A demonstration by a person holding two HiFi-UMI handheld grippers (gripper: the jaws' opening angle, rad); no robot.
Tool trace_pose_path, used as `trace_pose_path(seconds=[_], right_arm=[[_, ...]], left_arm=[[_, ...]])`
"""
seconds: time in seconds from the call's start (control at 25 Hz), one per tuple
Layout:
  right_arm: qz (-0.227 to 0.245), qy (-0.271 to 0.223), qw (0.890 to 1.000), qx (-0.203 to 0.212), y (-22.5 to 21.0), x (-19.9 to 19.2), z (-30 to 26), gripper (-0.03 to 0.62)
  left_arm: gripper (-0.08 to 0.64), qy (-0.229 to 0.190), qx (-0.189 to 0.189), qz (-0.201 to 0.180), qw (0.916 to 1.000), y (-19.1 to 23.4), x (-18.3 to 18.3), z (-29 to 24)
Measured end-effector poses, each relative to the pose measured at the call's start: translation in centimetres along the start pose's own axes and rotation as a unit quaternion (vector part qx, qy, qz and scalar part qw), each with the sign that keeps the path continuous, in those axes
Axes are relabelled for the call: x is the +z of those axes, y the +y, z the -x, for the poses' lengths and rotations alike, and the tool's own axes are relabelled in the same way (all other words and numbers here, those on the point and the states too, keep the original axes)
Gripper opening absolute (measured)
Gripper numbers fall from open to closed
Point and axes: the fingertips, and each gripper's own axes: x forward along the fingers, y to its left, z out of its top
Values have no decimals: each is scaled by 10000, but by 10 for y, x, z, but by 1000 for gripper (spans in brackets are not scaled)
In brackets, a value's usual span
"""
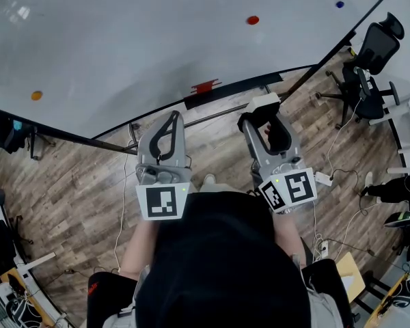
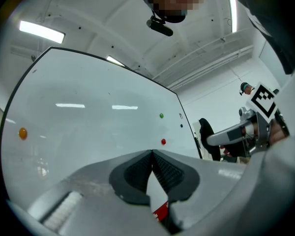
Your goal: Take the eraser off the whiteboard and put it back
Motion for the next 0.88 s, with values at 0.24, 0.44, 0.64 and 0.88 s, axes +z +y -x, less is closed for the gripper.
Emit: trace_pose_path(seconds=[0.24, 0.44, 0.64, 0.88], right_arm=[[7, 50, 9999, 97, 2, -2, -4, 225], [-27, 90, 9999, 127, 1, -4, -9, 225], [-8, 105, 9998, 165, -1, -4, -17, 225], [19, 65, 9999, 109, -11, -2, -29, 225]], left_arm=[[2, -52, -13, -33, 10000, 0, 1, -2], [3, 8, -51, -72, 10000, -1, -1, -4], [2, 6, -50, -85, 10000, 0, -3, -8], [2, 5, 8, -30, 10000, 4, -5, -12]])
